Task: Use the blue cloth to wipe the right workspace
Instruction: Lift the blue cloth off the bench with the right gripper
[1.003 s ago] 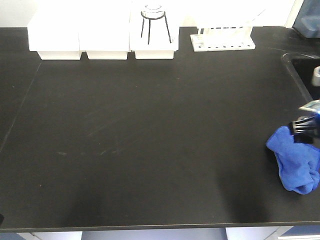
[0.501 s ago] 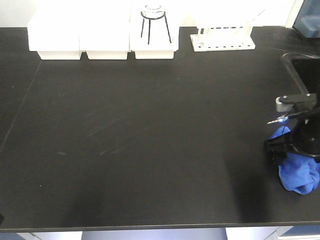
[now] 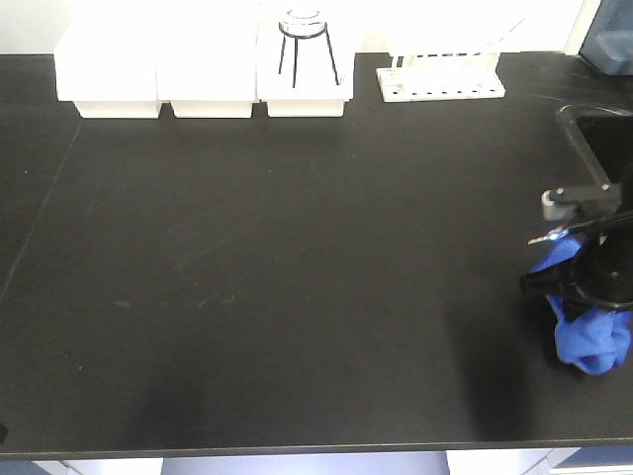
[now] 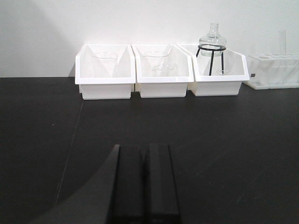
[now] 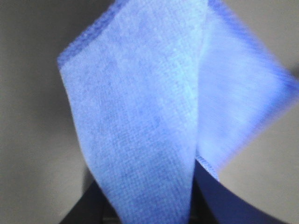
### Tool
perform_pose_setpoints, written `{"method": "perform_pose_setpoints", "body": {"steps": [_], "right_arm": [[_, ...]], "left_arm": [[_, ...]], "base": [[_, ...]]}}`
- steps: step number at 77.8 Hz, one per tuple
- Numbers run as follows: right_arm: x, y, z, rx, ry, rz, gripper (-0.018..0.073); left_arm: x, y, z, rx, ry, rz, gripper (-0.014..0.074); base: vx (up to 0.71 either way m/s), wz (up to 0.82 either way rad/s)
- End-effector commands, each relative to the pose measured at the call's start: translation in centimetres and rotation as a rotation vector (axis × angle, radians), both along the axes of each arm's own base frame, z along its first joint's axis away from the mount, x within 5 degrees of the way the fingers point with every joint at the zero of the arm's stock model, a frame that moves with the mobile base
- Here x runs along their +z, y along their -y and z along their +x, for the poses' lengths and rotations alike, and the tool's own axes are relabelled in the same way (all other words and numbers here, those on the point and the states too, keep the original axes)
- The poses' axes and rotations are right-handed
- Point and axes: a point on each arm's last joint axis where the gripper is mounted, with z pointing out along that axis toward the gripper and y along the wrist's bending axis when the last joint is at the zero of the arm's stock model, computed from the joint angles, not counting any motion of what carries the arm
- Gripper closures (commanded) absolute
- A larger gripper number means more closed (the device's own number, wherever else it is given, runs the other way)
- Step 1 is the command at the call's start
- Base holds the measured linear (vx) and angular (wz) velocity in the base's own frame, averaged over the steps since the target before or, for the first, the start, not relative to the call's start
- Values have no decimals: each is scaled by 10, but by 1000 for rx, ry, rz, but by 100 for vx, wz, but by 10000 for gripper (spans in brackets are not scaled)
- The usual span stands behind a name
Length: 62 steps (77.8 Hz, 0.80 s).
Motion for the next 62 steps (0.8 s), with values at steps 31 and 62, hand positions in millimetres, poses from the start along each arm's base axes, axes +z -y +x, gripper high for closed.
{"method": "perform_pose_setpoints", "body": {"steps": [31, 62], "right_arm": [[159, -7, -89, 119, 758, 96, 566], [114, -7, -193, 174, 1294, 83, 566]], "left_arm": [[17, -1, -1, 9, 117, -15, 603], [17, -1, -1, 9, 117, -15, 603]], "base": [[0, 0], [0, 0]]}}
